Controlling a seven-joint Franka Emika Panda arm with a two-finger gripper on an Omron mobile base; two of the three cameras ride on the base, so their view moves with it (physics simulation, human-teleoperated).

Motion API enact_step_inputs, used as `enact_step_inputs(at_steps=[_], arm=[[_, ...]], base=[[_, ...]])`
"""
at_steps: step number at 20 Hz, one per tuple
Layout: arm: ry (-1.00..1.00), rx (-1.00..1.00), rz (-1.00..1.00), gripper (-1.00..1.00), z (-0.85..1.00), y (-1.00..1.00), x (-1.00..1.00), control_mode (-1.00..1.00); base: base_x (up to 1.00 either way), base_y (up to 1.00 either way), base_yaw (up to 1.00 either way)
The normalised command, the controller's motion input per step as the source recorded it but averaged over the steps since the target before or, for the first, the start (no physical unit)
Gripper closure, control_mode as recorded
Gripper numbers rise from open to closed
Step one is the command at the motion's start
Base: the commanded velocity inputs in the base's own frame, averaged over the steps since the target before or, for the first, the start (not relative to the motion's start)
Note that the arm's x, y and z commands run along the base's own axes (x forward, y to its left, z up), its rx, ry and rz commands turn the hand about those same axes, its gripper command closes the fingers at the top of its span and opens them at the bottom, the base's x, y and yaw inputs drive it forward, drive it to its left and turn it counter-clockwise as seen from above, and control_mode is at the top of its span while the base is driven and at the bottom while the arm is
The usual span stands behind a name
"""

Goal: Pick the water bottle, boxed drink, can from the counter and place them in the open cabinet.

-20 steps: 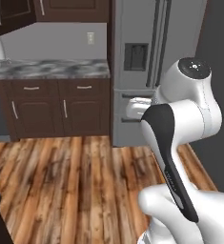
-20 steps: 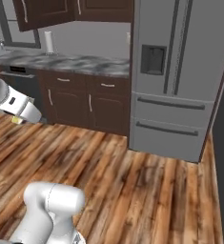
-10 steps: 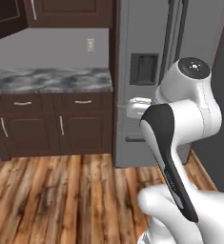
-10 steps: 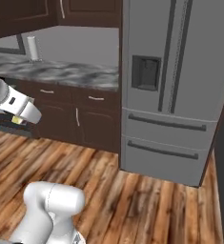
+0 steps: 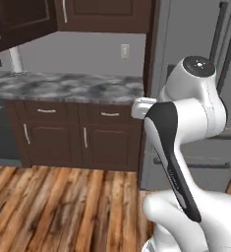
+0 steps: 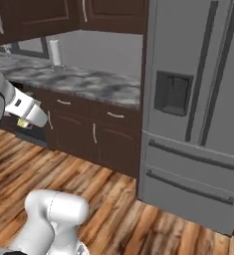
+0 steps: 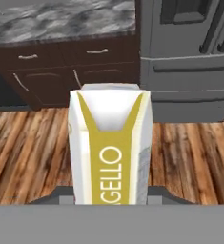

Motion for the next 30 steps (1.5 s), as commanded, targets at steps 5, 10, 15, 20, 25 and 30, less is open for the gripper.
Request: enact_step_inputs(at_steps=[5, 10, 15, 20, 25, 30], arm=[[0.00, 0.00, 0.00, 1.00, 0.00, 0.00, 0.00, 1.00], [0.00, 0.00, 0.00, 1.00, 0.00, 0.00, 0.00, 1.00], [0.00, 0.00, 0.00, 1.00, 0.00, 0.00, 0.00, 1.00], [0.00, 0.00, 0.00, 1.00, 0.00, 0.00, 0.00, 1.00], [0.00, 0.00, 0.00, 1.00, 0.00, 0.00, 0.00, 1.00], [0.00, 0.00, 0.00, 1.00, 0.00, 0.00, 0.00, 1.00]], base=[[0.00, 0.03, 1.00], [0.00, 0.00, 1.00], [0.16, -0.04, 1.00], [0.63, -0.68, 0.40], [1.00, -0.54, 0.07], [1.00, -0.06, 0.00]])
